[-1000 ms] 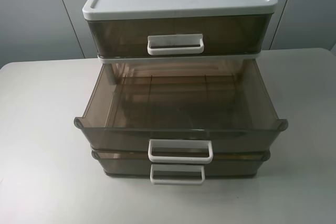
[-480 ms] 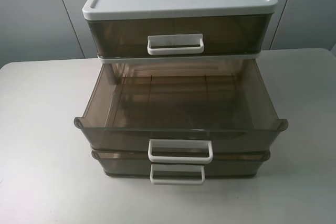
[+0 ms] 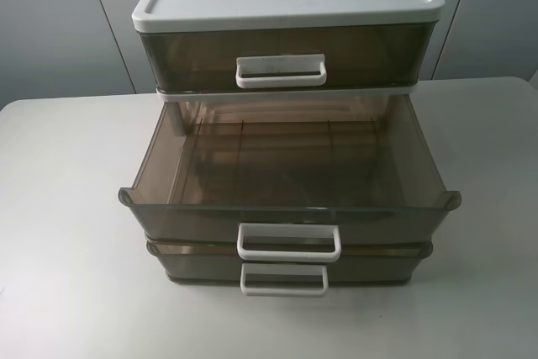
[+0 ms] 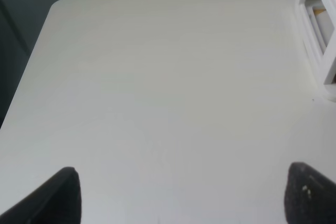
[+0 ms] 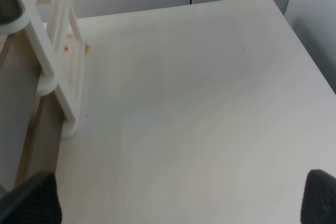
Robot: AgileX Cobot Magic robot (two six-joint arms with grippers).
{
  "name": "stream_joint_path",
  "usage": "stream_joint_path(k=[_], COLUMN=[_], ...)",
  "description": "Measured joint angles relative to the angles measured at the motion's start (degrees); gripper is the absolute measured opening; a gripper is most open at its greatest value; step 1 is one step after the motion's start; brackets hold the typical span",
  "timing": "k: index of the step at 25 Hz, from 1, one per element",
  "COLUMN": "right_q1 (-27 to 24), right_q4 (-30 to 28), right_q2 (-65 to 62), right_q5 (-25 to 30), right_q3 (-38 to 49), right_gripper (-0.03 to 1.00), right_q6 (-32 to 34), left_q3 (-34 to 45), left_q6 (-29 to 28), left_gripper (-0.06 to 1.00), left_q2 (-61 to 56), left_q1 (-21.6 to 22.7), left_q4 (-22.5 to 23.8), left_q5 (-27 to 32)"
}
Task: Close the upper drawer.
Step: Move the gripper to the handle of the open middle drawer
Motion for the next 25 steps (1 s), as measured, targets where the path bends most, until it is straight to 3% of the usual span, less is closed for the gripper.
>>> stream_joint_path(k=[9, 17, 22, 25], right_q1=[0.0, 0.0, 0.0, 3.48], right_q4=[1.04, 7.03, 16.95, 19.74], right_q2=[1.07, 21.35, 30.7, 35.34], right_q5=[0.32, -0.19, -4.08, -6.12], right_q3=[-0.67, -16.47, -19.78, -19.87], right_gripper=[0.69, 0.69, 0.69, 0.69], right_q6=[0.34, -0.21, -11.98, -18.45], left_q3=[0.0, 0.0, 0.0, 0.0], left_q6=[0.0, 0.0, 0.0, 0.0], left_gripper=[0.74, 0.74, 0.74, 0.74], left_q2=[0.0, 0.0, 0.0, 0.0], left_q1=[0.0, 0.0, 0.0, 0.0], left_q4=[0.0, 0.0, 0.0, 0.0], left_q5=[0.0, 0.0, 0.0, 0.0])
